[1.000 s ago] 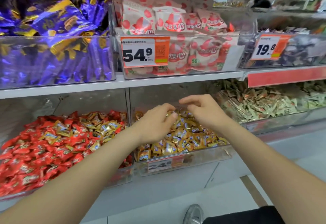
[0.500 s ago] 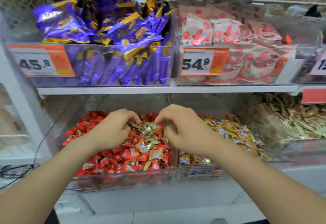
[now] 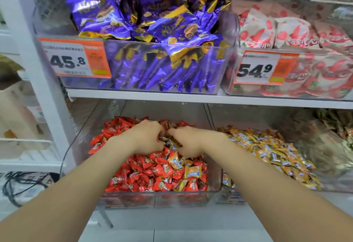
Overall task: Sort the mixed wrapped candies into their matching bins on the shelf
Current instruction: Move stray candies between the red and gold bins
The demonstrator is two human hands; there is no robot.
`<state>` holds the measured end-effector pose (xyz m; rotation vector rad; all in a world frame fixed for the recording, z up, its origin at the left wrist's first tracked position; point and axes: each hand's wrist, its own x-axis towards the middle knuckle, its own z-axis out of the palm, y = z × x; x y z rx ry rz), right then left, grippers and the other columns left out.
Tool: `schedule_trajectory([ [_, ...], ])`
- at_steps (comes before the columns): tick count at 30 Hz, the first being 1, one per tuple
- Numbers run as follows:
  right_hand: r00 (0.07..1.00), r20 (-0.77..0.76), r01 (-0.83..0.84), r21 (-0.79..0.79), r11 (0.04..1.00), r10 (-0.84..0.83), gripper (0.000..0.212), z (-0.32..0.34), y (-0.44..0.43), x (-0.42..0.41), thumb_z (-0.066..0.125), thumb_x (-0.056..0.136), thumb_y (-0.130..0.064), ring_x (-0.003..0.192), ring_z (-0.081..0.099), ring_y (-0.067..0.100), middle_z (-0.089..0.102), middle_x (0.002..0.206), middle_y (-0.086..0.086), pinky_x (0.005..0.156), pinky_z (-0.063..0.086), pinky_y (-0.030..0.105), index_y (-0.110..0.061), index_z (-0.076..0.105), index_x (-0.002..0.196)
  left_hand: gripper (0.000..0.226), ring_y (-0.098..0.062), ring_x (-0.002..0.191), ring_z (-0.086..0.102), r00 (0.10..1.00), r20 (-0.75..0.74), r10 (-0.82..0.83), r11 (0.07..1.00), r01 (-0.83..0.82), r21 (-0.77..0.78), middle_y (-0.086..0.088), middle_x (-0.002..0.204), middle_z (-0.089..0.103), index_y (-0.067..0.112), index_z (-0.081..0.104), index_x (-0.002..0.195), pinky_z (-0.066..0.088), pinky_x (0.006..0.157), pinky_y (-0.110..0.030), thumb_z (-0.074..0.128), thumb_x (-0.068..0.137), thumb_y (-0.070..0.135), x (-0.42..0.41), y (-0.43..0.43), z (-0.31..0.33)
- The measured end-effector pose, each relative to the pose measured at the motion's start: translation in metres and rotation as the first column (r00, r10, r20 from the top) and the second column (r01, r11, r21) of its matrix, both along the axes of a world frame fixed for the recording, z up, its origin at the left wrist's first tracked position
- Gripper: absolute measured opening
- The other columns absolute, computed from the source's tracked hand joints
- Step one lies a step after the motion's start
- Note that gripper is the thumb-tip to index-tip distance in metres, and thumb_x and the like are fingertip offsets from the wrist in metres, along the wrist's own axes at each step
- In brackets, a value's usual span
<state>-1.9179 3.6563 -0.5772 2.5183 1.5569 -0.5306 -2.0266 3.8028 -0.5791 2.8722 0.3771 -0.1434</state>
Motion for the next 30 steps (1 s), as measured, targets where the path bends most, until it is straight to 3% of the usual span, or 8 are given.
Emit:
schedule_trajectory([
  [3,0.999,-0.037,-0.024,0.048,0.999,0.026,0.073,0.009,-0.001,0.002,0.078,0.088,-0.024,0.126,0.059,0.028,0.057,0.144,0.005,0.103,0.053,0.041,-0.024,0.046,0.153,0.027,-0.02,0.1,0.064,0.999,0.028,0.026,1.0,-0.027,0.005,0.004,0.102,0.069,0.029,0.073,0.104,0.055,0.09,-0.035,0.077,0.078,0.036,0.0,0.003,0.0],
  [9,0.999,-0.044,0.024,0.247,0.969,-0.013,0.02,0.005,-0.008,0.005,0.081,0.09,-0.035,0.103,0.064,0.022,0.067,0.114,-0.002,0.093,0.057,0.043,-0.029,0.073,0.107,0.008,-0.018,0.086,0.062,0.992,0.116,0.045,0.999,-0.044,-0.019,0.004,0.087,0.068,0.022,0.065,0.085,0.052,0.077,-0.032,0.071,0.084,0.028,-0.006,0.007,0.005],
  [15,0.971,-0.212,0.191,0.434,0.88,-0.107,0.013,0.019,-0.013,0.004,0.077,0.093,-0.033,0.077,0.065,0.013,0.07,0.092,-0.005,0.069,0.05,0.027,-0.03,0.072,0.105,0.025,-0.011,0.078,0.059,0.998,0.047,0.03,0.999,-0.028,-0.043,0.004,0.101,0.069,0.023,0.072,0.109,0.048,0.067,-0.022,0.056,0.092,0.015,-0.015,0.009,0.008],
  [19,0.831,-0.548,0.399,0.46,0.793,-0.1,0.013,0.025,-0.024,0.01,0.073,0.095,-0.027,0.089,0.073,0.034,0.076,0.098,0.014,0.083,0.063,0.048,-0.036,0.076,0.104,0.035,-0.025,0.116,0.062,1.0,-0.015,-0.002,1.0,0.003,0.031,-0.006,0.127,0.066,0.018,0.069,0.126,0.054,0.095,-0.035,0.057,0.094,0.023,-0.016,0.004,0.003],
  [22,0.671,-0.739,0.529,0.414,0.74,-0.066,0.032,0.03,-0.03,0.005,0.058,0.1,-0.003,0.084,0.061,0.026,0.068,0.101,0.009,0.08,0.062,0.036,-0.024,0.081,0.105,0.037,-0.025,0.116,0.064,1.0,-0.005,-0.026,0.997,0.026,0.067,-0.002,0.125,0.066,0.025,0.069,0.126,0.055,0.097,-0.04,0.072,0.092,0.039,-0.015,0.005,0.0],
  [24,0.694,-0.712,0.536,0.412,0.736,-0.107,0.041,0.035,-0.032,-0.001,0.048,0.099,0.0,0.078,0.053,0.017,0.071,0.1,0.006,0.07,0.056,0.031,-0.022,0.082,0.098,0.033,-0.024,0.109,0.066,0.999,0.03,-0.012,0.998,0.01,0.064,0.0,0.119,0.066,0.03,0.07,0.119,0.057,0.092,-0.038,0.076,0.088,0.037,-0.014,0.003,0.001],
  [28,0.858,-0.484,0.43,0.5,0.752,-0.169,0.038,0.041,-0.033,-0.017,0.052,0.092,-0.007,0.041,0.037,0.013,0.054,0.045,0.0,0.048,0.037,0.023,-0.022,0.083,0.079,0.019,-0.021,0.085,0.069,0.991,0.132,0.033,0.999,-0.029,-0.033,0.001,0.095,0.07,0.028,0.073,0.101,0.06,0.077,-0.037,0.07,0.082,0.023,-0.016,0.002,0.007],
  [30,0.896,-0.414,0.373,0.511,0.774,-0.159,0.034,0.043,-0.034,-0.024,0.055,0.09,-0.007,0.039,0.039,0.011,0.053,0.041,-0.007,0.045,0.038,0.02,-0.021,0.083,0.077,0.017,-0.014,0.07,0.067,0.983,0.18,0.045,0.992,-0.024,-0.121,0.005,0.083,0.071,0.028,0.072,0.098,0.06,0.068,-0.034,0.07,0.082,0.021,-0.02,0.005,0.01],
])
